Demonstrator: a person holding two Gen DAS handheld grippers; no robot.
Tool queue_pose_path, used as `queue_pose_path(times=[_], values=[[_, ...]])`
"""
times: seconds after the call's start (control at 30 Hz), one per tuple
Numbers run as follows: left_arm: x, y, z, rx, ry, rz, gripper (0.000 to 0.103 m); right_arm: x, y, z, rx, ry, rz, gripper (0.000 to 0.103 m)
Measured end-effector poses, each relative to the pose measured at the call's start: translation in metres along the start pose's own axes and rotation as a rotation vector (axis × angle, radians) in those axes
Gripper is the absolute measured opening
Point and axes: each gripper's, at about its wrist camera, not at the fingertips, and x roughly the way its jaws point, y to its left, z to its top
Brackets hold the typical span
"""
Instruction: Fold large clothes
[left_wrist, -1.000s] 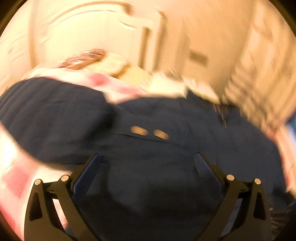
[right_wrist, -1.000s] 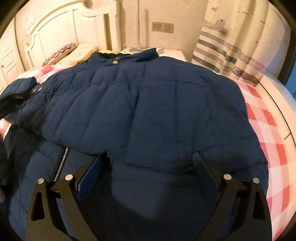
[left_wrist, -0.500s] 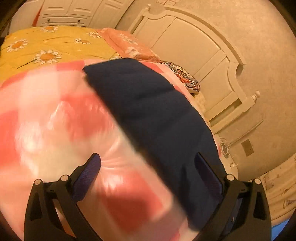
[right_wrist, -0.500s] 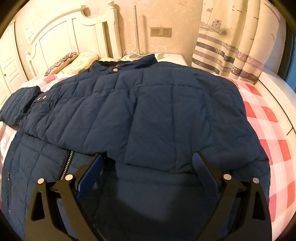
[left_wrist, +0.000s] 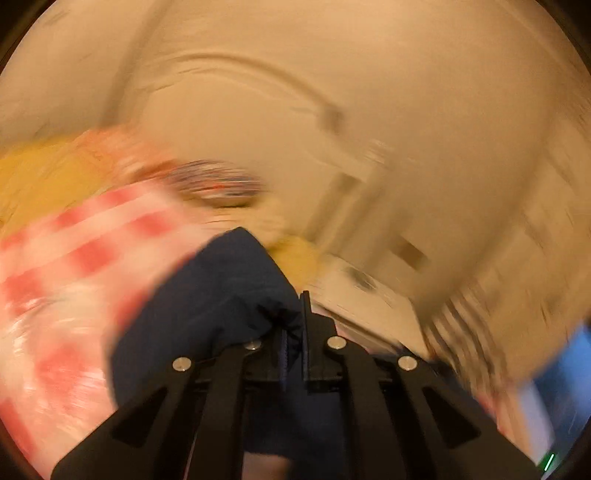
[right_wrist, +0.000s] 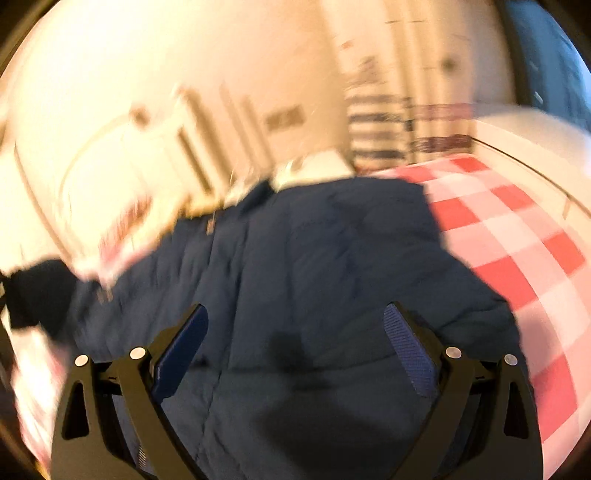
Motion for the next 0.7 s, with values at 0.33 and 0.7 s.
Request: queue_pose_path(times=[0.33, 0.7], values=[[0.053, -0.255, -0.188, 0.602, 0.253, -0.180, 0.009, -0.027, -0.074, 0.004, 0.393, -0.149, 0.076, 0.093], [0.033, -0.271, -0.261, 0.941, 0.298, -0.218, 0.080, -0.025, -0.071, 0.004, 0.362, -0.119, 0.078, 0.093]])
